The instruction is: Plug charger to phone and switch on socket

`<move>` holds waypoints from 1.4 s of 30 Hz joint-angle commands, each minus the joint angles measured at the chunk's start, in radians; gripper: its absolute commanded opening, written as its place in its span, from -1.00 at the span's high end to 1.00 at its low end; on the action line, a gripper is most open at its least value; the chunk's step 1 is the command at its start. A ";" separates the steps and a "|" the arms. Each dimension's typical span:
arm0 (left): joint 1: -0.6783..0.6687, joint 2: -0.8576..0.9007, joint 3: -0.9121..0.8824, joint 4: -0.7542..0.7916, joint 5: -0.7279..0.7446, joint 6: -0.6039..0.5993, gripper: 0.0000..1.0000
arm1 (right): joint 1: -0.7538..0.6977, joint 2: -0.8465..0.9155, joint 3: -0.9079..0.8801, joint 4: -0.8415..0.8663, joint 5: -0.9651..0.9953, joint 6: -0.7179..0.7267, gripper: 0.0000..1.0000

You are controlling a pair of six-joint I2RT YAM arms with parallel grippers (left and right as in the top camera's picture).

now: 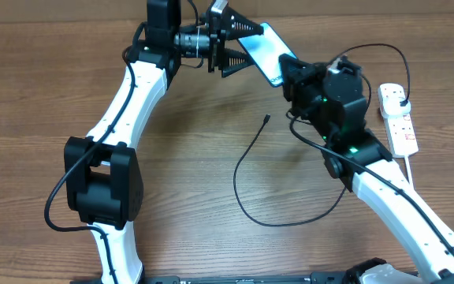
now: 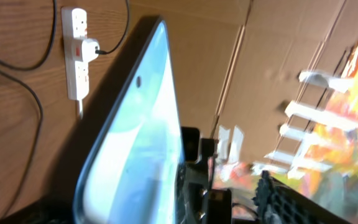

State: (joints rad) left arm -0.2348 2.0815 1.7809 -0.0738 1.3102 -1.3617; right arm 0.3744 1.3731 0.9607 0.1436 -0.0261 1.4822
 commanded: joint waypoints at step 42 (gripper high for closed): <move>-0.061 -0.009 0.018 -0.005 -0.221 -0.127 0.59 | 0.029 0.064 0.023 0.095 0.040 0.194 0.93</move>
State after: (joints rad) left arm -0.2821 2.0815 1.7809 -0.0818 1.0901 -1.4967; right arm 0.3950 1.4364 0.9611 0.2218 0.0086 1.6722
